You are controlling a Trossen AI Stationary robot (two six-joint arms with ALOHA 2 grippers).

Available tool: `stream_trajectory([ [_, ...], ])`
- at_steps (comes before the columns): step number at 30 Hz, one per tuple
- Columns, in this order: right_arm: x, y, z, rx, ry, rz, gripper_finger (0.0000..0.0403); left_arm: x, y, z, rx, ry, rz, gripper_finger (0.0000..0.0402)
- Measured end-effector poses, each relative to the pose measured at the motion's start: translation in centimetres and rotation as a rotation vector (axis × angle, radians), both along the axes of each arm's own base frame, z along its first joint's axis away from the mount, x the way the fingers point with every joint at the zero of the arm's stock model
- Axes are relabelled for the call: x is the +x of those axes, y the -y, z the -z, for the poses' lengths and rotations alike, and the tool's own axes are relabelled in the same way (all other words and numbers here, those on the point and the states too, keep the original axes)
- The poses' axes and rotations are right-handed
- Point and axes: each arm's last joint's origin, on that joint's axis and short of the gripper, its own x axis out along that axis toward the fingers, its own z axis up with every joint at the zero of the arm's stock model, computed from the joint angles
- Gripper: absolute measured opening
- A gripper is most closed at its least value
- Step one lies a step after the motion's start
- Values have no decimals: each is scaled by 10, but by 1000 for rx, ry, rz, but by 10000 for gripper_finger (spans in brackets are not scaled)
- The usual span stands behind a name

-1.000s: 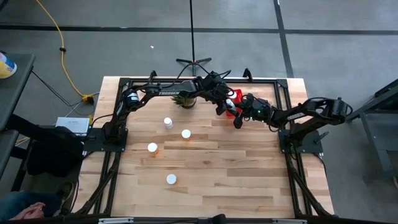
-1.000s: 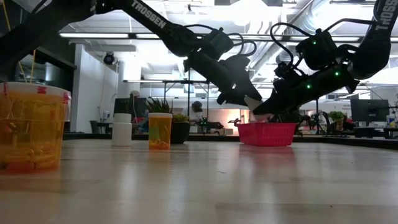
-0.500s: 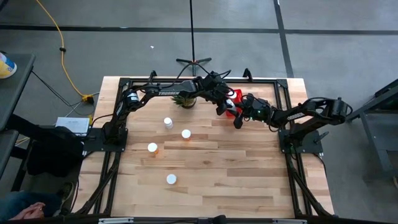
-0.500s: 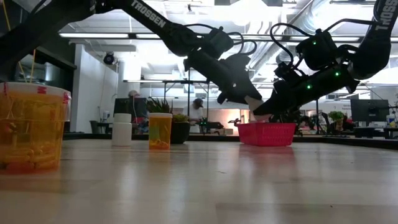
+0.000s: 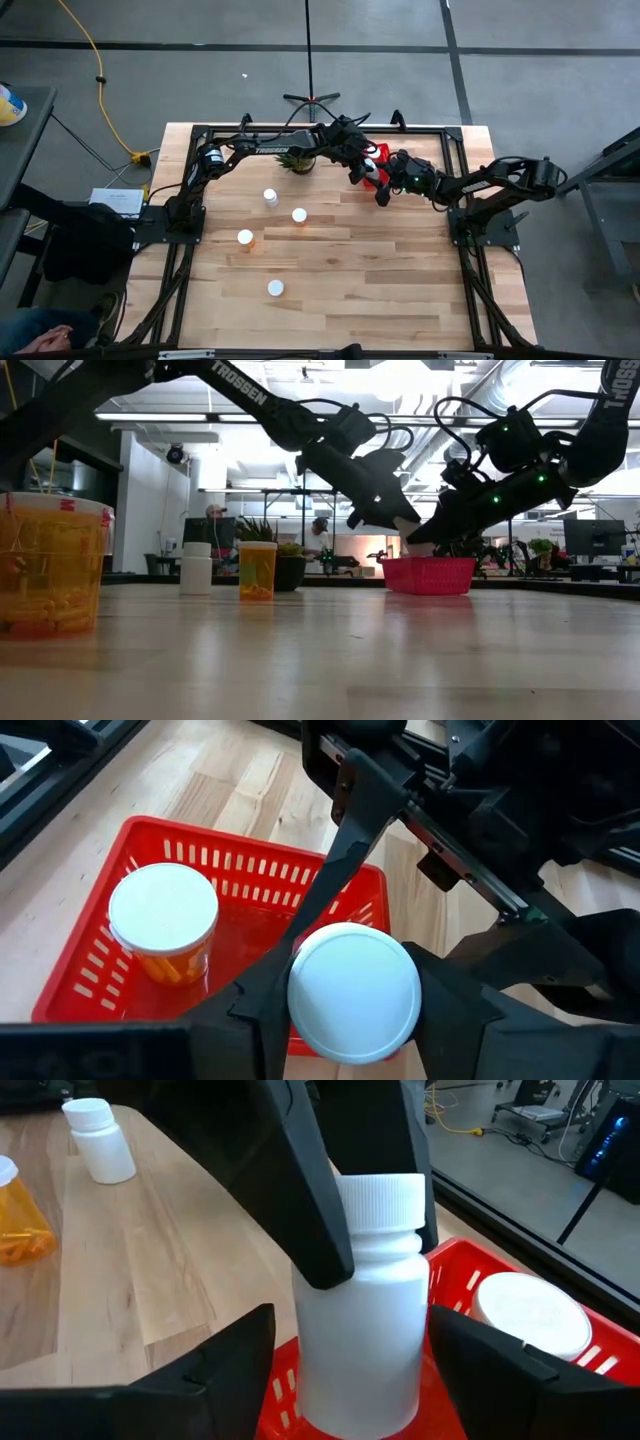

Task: Pick and place pill bottles into a basket
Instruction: Put the top white pill bottle into the bin

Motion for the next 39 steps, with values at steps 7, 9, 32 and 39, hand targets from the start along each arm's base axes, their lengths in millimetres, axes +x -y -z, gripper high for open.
stream_trajectory([
  [7,-1,-5,4,55,-37,-13,254,-1,0,-3,1,5,1,197],
  [9,-2,-6,3,44,-51,-10,256,-2,1,-8,6,14,1,197],
  [32,-27,-14,-28,-39,-119,82,252,6,-3,-46,84,91,-10,197],
  [39,-46,-20,-40,-28,-128,157,252,4,-3,-44,75,65,-10,197],
])
